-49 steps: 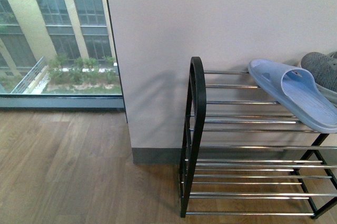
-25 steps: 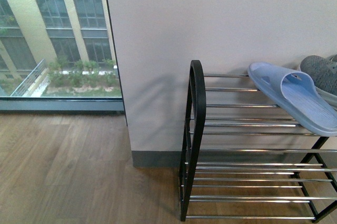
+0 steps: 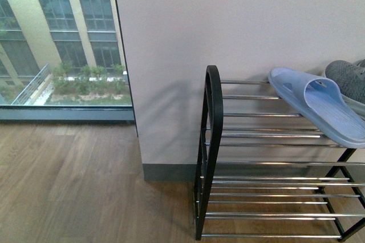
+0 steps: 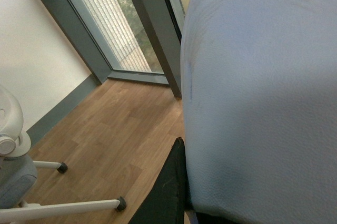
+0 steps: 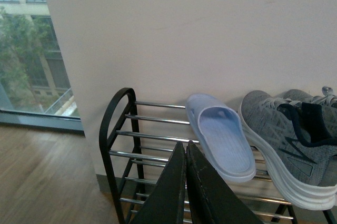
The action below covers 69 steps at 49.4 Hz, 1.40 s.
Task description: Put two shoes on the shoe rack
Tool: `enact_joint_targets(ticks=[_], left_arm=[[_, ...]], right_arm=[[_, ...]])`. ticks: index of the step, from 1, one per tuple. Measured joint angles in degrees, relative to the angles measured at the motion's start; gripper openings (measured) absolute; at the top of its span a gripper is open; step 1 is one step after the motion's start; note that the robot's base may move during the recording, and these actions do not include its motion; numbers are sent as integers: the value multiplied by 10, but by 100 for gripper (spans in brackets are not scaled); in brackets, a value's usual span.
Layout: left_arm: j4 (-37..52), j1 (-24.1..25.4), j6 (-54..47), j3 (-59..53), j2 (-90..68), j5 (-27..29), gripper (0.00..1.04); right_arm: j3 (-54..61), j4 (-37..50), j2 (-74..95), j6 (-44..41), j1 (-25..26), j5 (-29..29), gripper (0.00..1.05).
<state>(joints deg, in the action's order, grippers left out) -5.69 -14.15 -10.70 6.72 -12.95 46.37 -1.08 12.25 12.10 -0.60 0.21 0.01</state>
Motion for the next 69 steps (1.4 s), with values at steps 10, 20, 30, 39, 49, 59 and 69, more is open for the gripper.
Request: enact_joint_targets(ticks=[10, 20, 30, 39, 49, 59, 69], left_arm=[[0, 0, 0, 0, 0, 0, 2], [0, 0, 0, 0, 0, 0, 2], [0, 0, 0, 0, 0, 0, 2], [0, 0, 0, 0, 0, 0, 2], [0, 0, 0, 0, 0, 1, 2], [0, 0, 0, 0, 1, 2, 2], [-36, 19, 37, 19, -14, -116, 2]], right_arm=[[0, -104, -84, 0, 0, 0, 2], [0, -120, -116, 0, 0, 0, 2], [0, -121, -118, 0, 0, 0, 5], [0, -121, -118, 0, 0, 0, 35], [0, -121, -118, 0, 0, 2, 72], [0, -121, -118, 0, 0, 2, 96], [0, -122, -118, 2, -1, -5, 95]])
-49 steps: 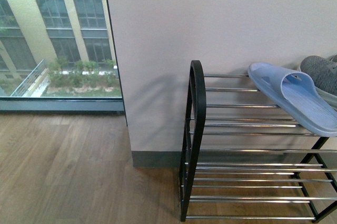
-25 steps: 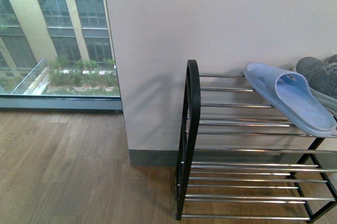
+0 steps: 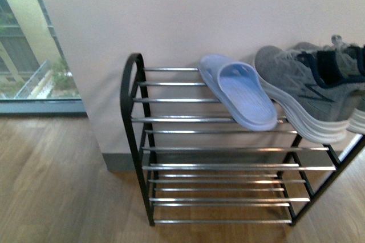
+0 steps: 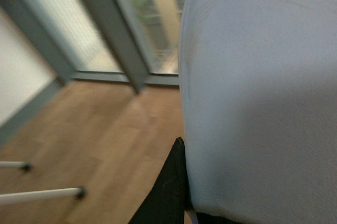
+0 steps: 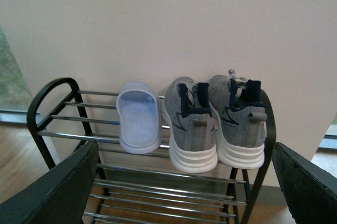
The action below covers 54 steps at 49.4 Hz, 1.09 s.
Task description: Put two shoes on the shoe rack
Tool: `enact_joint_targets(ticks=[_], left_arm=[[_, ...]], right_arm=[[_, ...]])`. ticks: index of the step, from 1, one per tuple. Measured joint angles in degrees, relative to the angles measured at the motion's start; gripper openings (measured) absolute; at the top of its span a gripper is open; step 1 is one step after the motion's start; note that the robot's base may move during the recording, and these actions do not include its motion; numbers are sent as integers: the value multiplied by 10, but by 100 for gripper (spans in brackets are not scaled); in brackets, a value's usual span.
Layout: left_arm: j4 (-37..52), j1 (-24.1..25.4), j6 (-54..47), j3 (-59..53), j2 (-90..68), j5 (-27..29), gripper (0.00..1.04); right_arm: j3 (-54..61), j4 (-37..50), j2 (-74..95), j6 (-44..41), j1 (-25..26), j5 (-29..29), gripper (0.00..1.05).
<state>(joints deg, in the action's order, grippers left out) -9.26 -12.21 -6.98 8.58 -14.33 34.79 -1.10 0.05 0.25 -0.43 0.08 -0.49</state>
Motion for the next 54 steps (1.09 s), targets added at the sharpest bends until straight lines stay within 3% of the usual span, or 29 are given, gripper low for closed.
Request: enact_joint_targets(ticks=[4, 12, 20, 26, 36, 54], left_arm=[[21, -10, 68, 33, -75, -96, 2], [97, -58, 226, 187, -347, -179, 2], [42, -123, 316, 407, -645, -181, 2], [1, -152, 322, 543, -796, -166, 2], [-37, -142, 280, 696, -959, -134, 2], [-129, -119, 266, 920, -1168, -125, 2]], right_arm=[[0, 0, 0, 0, 0, 1, 95], [0, 0, 0, 0, -1, 3, 95], [0, 0, 0, 0, -1, 5, 95], [0, 0, 0, 0, -1, 5, 95], [0, 0, 0, 0, -1, 5, 95], [0, 0, 0, 0, -1, 5, 95]])
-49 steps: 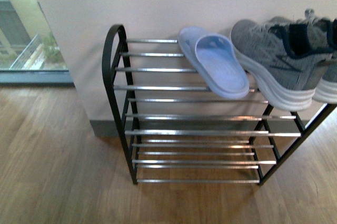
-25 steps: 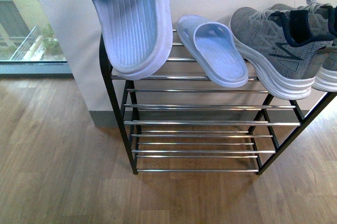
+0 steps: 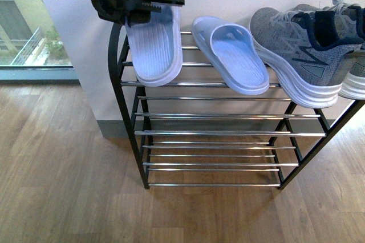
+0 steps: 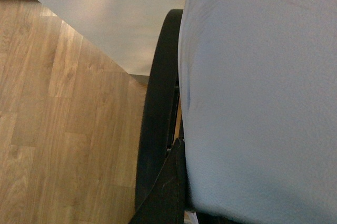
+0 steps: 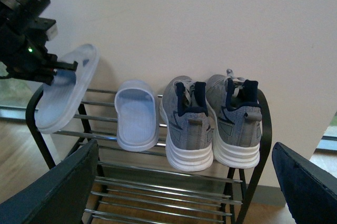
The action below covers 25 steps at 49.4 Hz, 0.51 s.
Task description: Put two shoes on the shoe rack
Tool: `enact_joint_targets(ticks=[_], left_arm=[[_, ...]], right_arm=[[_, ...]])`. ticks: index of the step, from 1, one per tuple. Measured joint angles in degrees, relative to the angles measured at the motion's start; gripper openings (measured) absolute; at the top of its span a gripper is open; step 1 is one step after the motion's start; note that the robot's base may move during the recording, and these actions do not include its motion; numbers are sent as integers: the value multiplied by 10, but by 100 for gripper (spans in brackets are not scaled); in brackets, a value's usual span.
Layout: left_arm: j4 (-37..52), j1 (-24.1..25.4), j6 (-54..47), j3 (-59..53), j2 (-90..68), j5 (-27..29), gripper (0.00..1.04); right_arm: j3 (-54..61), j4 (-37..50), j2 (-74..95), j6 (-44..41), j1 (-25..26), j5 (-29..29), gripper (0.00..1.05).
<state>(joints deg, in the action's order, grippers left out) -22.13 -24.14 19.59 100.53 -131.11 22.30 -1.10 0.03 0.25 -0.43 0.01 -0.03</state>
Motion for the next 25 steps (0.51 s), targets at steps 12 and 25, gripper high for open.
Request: enact_joint_targets(ticks=[12, 25], left_arm=[[-79, 1, -16, 114, -92, 19, 2], [-92, -7, -25, 137, -109, -35, 28]], right_arm=[[0, 0, 0, 0, 0, 0, 95], [0, 0, 0, 0, 0, 0, 95]])
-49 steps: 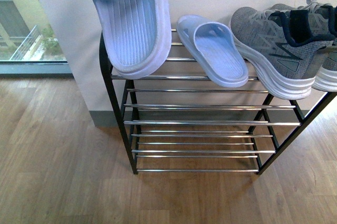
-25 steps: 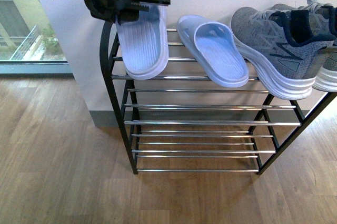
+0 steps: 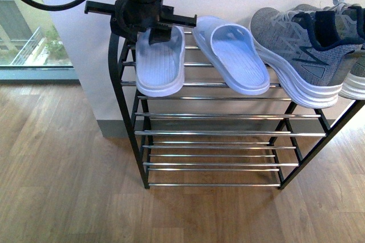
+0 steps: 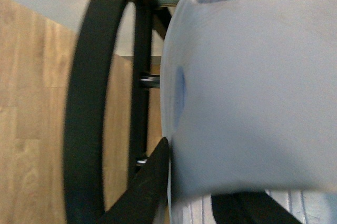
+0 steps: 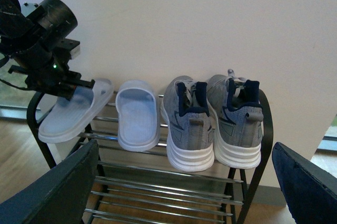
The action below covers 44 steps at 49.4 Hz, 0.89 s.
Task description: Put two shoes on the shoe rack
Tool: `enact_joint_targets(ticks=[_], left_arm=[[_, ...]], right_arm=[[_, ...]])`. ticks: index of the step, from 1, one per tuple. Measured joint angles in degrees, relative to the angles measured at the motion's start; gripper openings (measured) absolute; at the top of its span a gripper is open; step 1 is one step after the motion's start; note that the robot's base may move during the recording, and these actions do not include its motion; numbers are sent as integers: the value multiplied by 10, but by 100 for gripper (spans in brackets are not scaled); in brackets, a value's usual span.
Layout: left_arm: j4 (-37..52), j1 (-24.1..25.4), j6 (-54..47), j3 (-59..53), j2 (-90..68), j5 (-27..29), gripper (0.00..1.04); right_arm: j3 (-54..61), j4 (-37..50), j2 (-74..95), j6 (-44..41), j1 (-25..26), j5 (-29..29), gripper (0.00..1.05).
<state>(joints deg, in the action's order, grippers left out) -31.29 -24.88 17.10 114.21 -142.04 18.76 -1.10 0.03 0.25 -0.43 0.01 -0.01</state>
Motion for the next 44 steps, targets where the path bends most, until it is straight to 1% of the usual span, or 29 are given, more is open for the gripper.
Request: enact_joint_targets(ticks=[6, 10, 13, 16, 17, 18, 19, 21, 22, 25, 26, 28, 29, 32, 33, 34, 35, 38, 40, 44], left_arm=[[31, -11, 4, -56, 51, -56, 51], [63, -16, 7, -134, 130, -64, 69], [114, -17, -4, -214, 209, -49, 81], [177, -17, -39, -299, 290, -3, 92], [190, -17, -47, -314, 305, 7, 94], [217, -17, -61, -344, 335, 25, 97], [254, -14, -73, -391, 382, 43, 97], [326, -9, -104, -461, 446, 57, 93], [411, -2, -119, -522, 496, 50, 88], [562, 17, -139, -635, 588, 33, 76], [602, 24, -144, -669, 615, 27, 73], [653, 35, -148, -716, 650, 20, 68], [668, 39, -150, -730, 660, 18, 66], [727, 63, -155, -810, 709, 2, 54], [734, 69, -157, -828, 718, -3, 50], [735, 71, -157, -836, 721, -6, 48], [740, 78, -159, -861, 730, -16, 43], [743, 91, -161, -904, 743, -33, 32], [745, 98, -162, -920, 752, -43, 27], [749, 116, -163, -957, 788, -61, 11]], right_arm=[[0, 0, 0, 0, 0, 0, 95], [0, 0, 0, 0, 0, 0, 95], [0, 0, 0, 0, 0, 0, 95], [0, 0, 0, 0, 0, 0, 95], [0, 0, 0, 0, 0, 0, 95], [0, 0, 0, 0, 0, 0, 95], [0, 0, 0, 0, 0, 0, 95], [0, 0, 0, 0, 0, 0, 95], [0, 0, 0, 0, 0, 0, 95], [0, 0, 0, 0, 0, 0, 95], [0, 0, 0, 0, 0, 0, 95], [0, 0, 0, 0, 0, 0, 95], [0, 0, 0, 0, 0, 0, 95], [0, 0, 0, 0, 0, 0, 95], [0, 0, 0, 0, 0, 0, 95], [0, 0, 0, 0, 0, 0, 95], [0, 0, 0, 0, 0, 0, 95], [0, 0, 0, 0, 0, 0, 95], [0, 0, 0, 0, 0, 0, 95], [0, 0, 0, 0, 0, 0, 95]])
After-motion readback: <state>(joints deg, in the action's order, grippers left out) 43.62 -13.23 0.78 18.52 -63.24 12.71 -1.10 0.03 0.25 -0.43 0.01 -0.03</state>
